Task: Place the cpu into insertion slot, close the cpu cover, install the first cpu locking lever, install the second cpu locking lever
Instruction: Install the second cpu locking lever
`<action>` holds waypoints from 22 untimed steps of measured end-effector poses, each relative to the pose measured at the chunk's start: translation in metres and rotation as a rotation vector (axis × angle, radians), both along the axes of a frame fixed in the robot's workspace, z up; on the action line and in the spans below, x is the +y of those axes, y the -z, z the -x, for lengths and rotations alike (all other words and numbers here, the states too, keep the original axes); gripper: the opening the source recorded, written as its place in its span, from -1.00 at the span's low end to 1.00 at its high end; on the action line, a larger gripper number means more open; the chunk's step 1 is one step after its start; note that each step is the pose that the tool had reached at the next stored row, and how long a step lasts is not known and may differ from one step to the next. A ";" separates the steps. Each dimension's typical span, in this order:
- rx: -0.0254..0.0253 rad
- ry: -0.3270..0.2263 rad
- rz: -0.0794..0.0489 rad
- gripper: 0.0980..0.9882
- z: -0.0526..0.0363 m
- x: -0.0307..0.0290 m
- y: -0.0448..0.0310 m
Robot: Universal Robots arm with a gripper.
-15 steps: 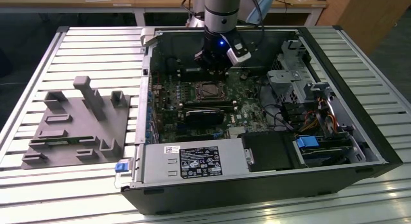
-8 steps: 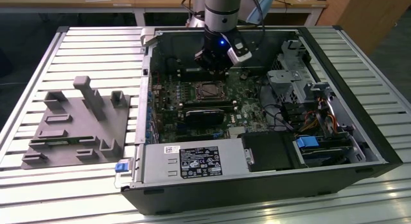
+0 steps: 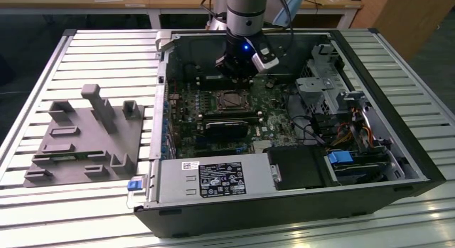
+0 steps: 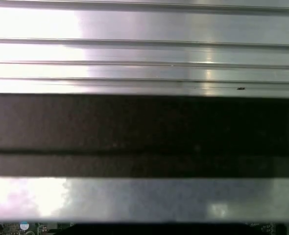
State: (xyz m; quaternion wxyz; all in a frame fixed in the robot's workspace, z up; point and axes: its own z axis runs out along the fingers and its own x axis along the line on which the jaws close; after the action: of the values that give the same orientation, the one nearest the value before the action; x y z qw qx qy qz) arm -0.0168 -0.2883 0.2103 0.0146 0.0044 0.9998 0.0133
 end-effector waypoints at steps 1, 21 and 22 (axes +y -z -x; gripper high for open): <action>0.0000 0.000 0.000 -0.98 0.0000 -0.0002 0.0000; -0.0001 0.000 0.000 -0.98 0.0000 -0.0094 -0.0061; 0.0000 0.000 0.000 -0.98 0.0000 -0.0095 -0.0093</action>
State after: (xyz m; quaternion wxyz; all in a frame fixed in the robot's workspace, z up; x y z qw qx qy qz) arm -0.0168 -0.2977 0.2196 0.0146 0.0044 0.9998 0.0133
